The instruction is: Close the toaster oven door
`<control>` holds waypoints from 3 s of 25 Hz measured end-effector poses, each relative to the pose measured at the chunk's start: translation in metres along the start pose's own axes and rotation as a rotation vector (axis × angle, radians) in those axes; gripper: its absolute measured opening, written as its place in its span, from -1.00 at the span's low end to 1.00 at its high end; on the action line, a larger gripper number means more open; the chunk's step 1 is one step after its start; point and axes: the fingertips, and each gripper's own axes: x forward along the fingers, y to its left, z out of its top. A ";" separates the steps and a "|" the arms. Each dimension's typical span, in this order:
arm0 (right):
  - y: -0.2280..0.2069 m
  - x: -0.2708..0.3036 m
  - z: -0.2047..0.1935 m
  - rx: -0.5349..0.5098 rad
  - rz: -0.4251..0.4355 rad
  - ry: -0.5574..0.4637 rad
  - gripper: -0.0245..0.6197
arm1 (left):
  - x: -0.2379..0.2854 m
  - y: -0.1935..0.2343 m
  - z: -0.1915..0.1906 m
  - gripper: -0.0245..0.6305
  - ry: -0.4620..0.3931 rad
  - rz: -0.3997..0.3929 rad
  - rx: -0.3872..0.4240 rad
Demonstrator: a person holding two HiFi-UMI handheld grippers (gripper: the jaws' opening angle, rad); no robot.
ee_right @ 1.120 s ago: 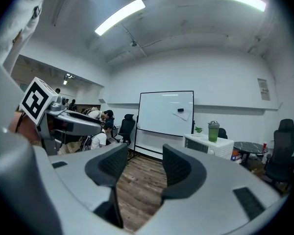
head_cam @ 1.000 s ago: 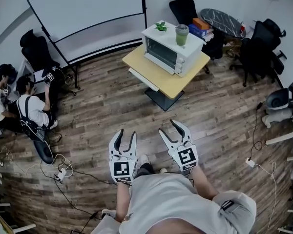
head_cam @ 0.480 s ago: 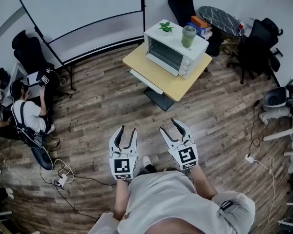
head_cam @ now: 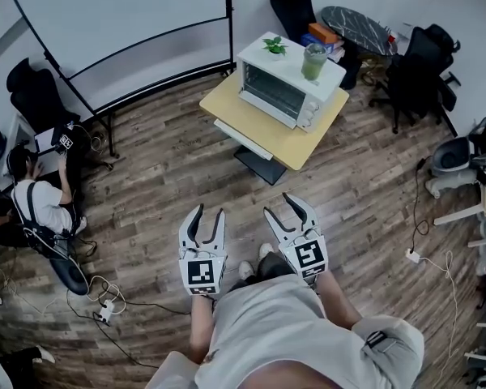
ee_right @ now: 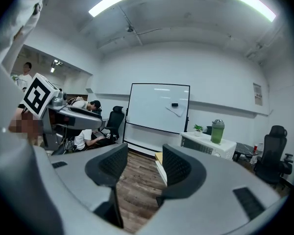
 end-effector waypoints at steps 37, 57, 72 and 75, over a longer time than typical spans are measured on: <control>-0.121 0.201 0.011 0.016 0.080 -0.004 -0.26 | 0.201 0.091 0.013 -0.38 0.036 0.048 0.008; -0.189 0.276 0.008 0.053 0.073 0.000 -0.28 | 0.308 0.111 0.022 -0.38 0.053 0.013 0.029; -0.226 0.325 -0.022 0.126 -0.119 0.093 -0.26 | 0.406 0.131 -0.003 -0.36 0.088 -0.249 0.031; -0.235 0.333 -0.035 0.153 -0.182 0.131 -0.26 | 0.428 0.136 -0.014 -0.36 0.115 -0.312 0.033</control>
